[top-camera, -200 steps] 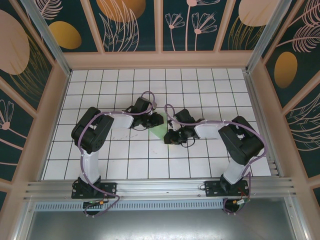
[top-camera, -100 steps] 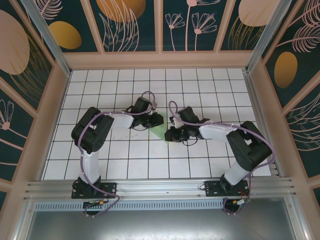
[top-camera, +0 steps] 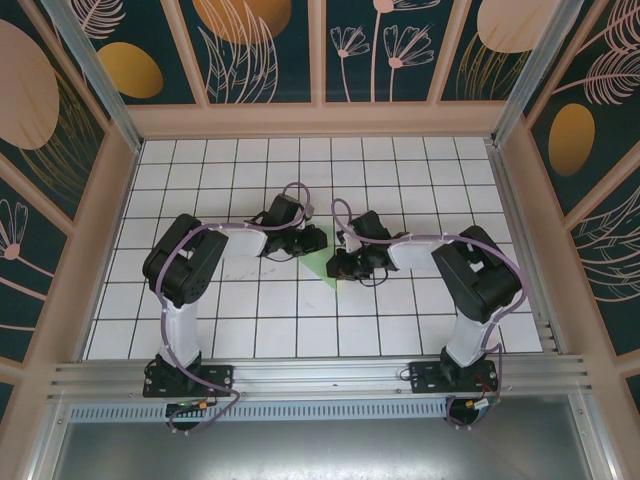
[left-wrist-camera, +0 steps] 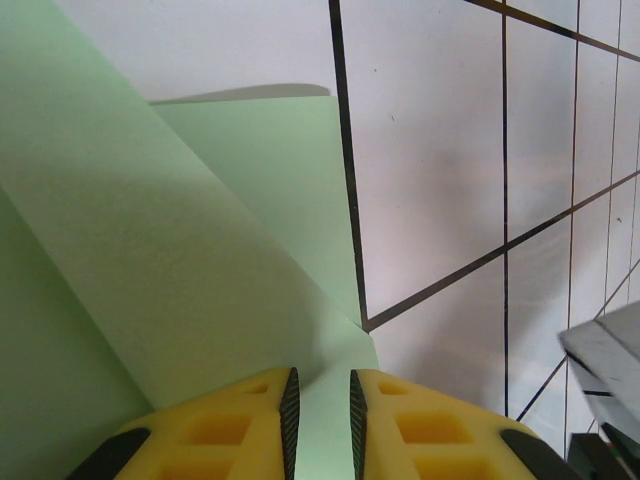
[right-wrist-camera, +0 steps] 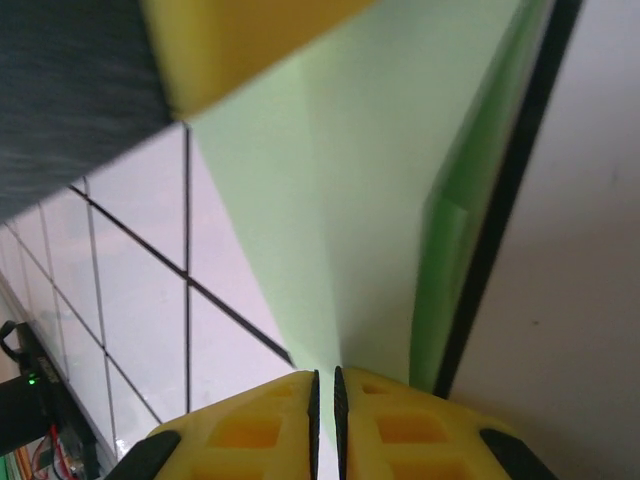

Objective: Fold a paper plane with a square sheet of paper (fold left side to right side)
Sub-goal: Fourth fold the wing at the center of the table.

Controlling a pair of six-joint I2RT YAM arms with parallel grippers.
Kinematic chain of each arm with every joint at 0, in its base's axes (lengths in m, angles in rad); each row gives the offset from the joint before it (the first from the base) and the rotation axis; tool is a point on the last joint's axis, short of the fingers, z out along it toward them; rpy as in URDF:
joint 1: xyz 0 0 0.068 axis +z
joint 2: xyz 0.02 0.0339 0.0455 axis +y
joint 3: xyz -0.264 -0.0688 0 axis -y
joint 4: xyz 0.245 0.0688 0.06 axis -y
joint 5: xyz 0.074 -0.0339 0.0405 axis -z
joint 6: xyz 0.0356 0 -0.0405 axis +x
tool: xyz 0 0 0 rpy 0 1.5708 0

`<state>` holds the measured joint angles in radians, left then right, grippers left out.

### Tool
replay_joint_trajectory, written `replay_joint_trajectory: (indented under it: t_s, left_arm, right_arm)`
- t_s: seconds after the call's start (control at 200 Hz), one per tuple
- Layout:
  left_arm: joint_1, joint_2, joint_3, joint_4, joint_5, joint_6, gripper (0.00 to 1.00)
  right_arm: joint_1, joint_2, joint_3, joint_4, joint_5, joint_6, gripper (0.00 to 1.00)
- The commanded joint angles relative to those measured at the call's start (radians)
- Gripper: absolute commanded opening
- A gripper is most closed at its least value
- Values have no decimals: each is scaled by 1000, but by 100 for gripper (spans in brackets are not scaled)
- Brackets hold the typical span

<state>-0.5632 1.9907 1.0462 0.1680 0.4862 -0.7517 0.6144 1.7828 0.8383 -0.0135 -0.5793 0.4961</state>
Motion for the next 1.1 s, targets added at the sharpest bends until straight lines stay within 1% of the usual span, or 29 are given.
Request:
replay_joint_trajectory:
  t_s: [0.0, 0.2, 0.37, 0.445, 0.525, 0.631, 0.741, 0.866, 1.096]
  left_arm:
    - [-3, 33, -26, -90, -61, 18, 25]
    - [-3, 0, 12, -107, -65, 36, 25]
    - [-4, -105, 12, -90, -105, 58, 27]
    - [-5, -167, -12, -75, -129, 82, 26]
    - [-13, -228, -50, -52, -131, 109, 26]
    - [-23, -268, -122, 19, -67, 93, 23]
    - [-47, -262, -162, 71, -23, 78, 21]
    - [-70, -218, -183, 136, 40, 53, 19]
    - [-78, -154, -173, 147, 53, 46, 18]
  right_arm:
    - [4, 20, 13, -58, 28, -14, 16]
    - [12, 30, -33, -101, 70, -7, 11]
    - [11, 27, -39, -144, 122, -11, 0]
    - [11, 26, -35, -158, 142, -17, 0]
    - [12, 27, -29, -167, 157, -22, 0]
    - [13, 35, -29, -166, 159, -25, 0]
    - [13, 39, -24, -163, 162, -25, 0]
    - [15, 42, -21, -172, 163, -30, 0]
    - [18, 42, -16, -182, 168, -31, 0]
